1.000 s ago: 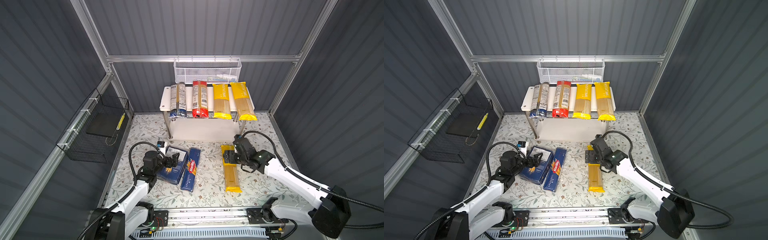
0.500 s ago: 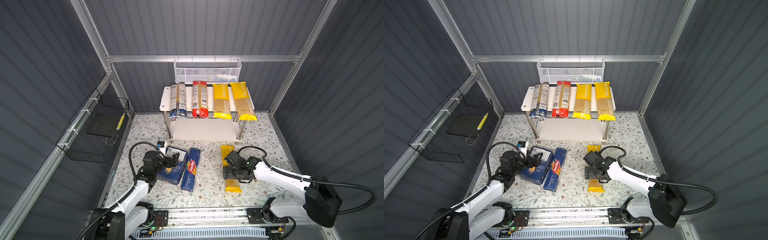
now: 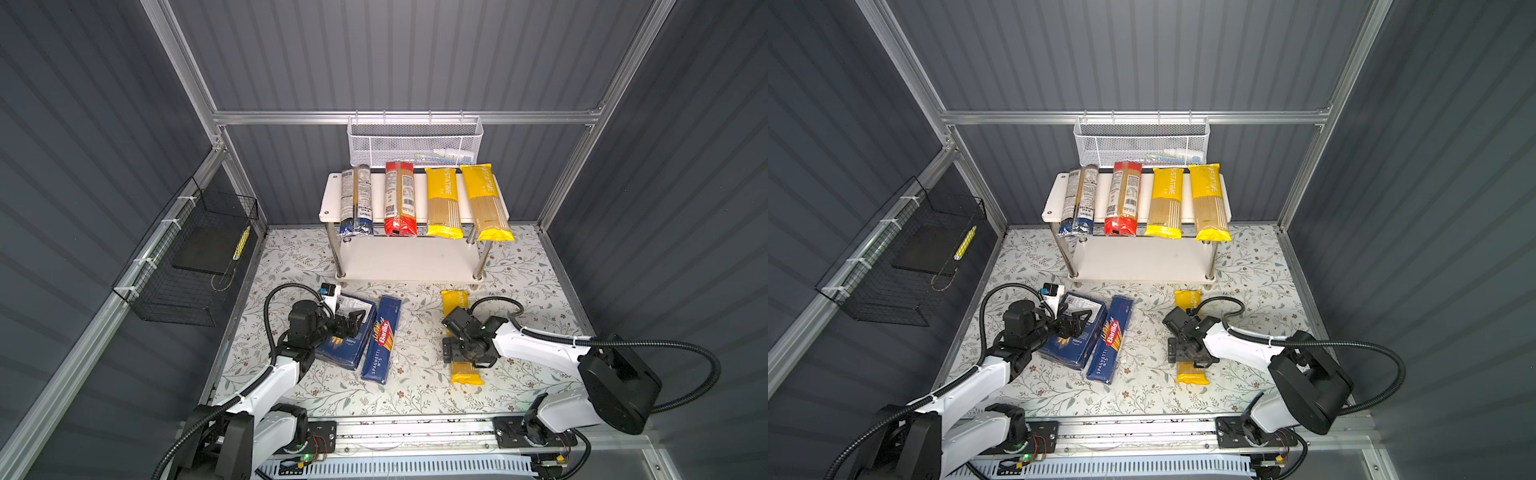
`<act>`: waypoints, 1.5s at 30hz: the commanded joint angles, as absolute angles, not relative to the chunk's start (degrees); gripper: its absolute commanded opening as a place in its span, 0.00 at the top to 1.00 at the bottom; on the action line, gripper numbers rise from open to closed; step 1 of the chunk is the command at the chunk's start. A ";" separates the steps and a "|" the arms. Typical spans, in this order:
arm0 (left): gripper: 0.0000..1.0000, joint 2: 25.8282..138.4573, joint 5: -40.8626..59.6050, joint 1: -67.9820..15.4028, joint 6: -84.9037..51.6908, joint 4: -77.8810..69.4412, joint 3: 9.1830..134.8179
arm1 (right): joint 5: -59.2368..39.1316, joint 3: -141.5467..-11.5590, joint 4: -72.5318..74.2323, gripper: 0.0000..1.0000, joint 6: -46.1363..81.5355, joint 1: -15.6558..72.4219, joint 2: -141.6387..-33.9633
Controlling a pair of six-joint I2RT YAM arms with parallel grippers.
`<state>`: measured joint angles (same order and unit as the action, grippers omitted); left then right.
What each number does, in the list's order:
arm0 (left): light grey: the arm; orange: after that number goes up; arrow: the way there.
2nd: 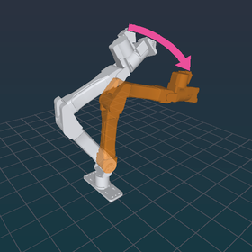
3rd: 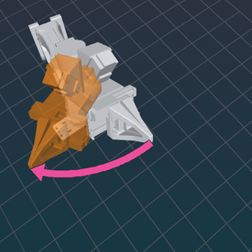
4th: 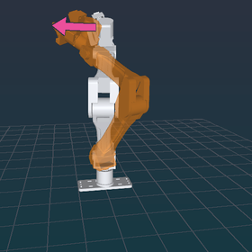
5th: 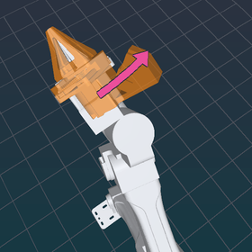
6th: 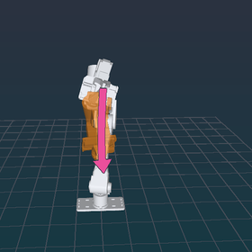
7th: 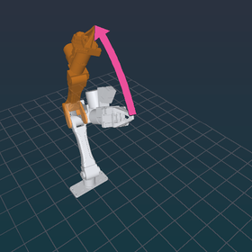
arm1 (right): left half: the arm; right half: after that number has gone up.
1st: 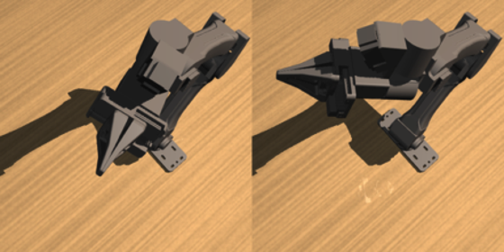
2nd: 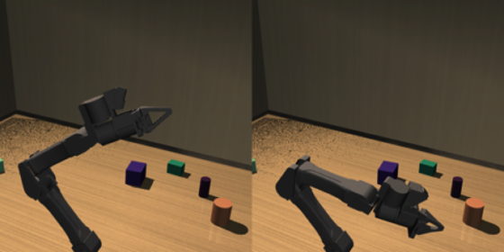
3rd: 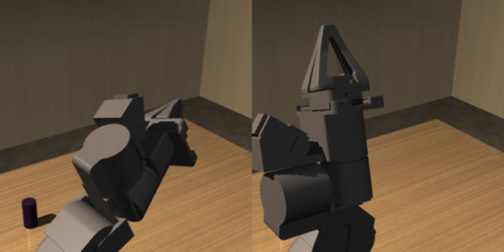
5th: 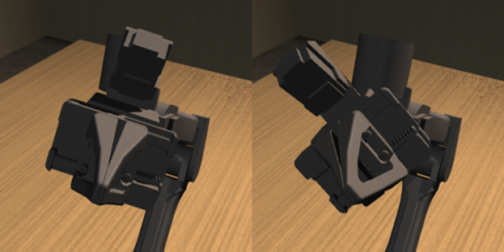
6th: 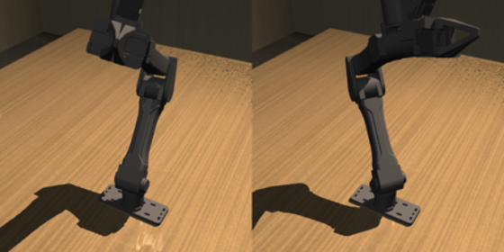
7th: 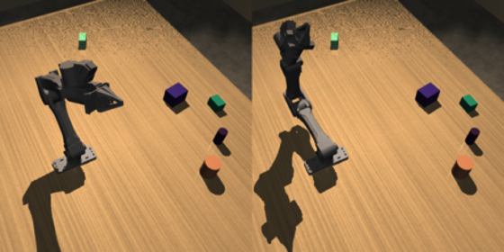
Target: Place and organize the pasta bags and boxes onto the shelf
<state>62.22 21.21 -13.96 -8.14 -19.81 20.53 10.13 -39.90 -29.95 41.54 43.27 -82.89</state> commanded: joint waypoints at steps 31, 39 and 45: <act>0.01 70.51 21.88 -29.09 -6.68 -23.54 24.92 | 11.48 -31.44 -18.78 0.36 45.06 41.23 -82.04; 0.01 70.70 21.71 -29.12 -6.54 -23.31 25.05 | 13.24 -31.19 -19.33 0.51 45.18 41.62 -78.86; 0.01 70.71 21.51 -29.18 -6.51 -23.25 25.05 | 14.58 -31.64 -19.51 0.62 44.04 41.70 -75.25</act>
<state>70.32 22.04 -28.84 -7.92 -23.38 23.42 14.33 -32.40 -16.84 43.92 41.34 -76.27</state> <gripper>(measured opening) 0.993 0.381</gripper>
